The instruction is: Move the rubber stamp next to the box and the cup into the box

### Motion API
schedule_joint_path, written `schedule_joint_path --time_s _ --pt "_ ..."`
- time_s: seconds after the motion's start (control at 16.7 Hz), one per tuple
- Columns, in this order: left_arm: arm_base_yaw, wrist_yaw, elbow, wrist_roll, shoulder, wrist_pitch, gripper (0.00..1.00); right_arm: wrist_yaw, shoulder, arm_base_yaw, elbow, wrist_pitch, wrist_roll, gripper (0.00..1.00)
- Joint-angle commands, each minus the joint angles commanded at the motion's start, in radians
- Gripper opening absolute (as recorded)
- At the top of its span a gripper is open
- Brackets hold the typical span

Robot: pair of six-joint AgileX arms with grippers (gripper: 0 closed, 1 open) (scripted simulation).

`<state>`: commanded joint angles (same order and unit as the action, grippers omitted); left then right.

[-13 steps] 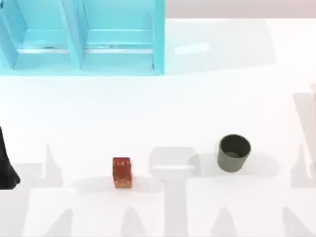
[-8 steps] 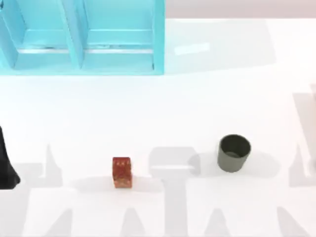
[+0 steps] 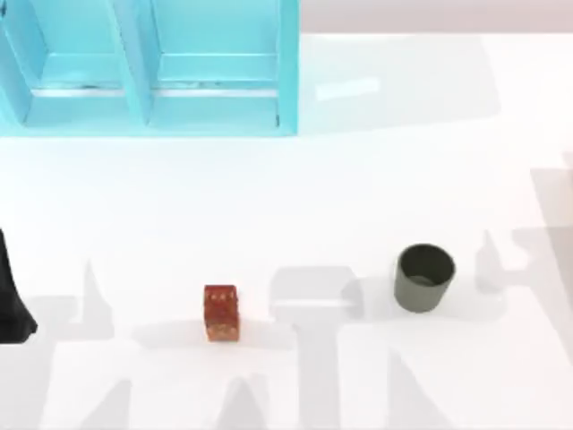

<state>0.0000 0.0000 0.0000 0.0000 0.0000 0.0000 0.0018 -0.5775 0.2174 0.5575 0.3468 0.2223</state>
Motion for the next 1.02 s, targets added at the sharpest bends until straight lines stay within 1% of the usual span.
schedule_joint_path --time_s 0.72,1.02 --pt "0.0 0.0 0.0 0.0 0.0 0.0 1.0 0.003 -1.213 0.459 1.188 0.732 0.47 1.0" --pt "0.0 0.0 0.0 0.0 0.0 0.0 1.0 0.004 -1.64 0.619 1.607 0.988 0.634 1.0"
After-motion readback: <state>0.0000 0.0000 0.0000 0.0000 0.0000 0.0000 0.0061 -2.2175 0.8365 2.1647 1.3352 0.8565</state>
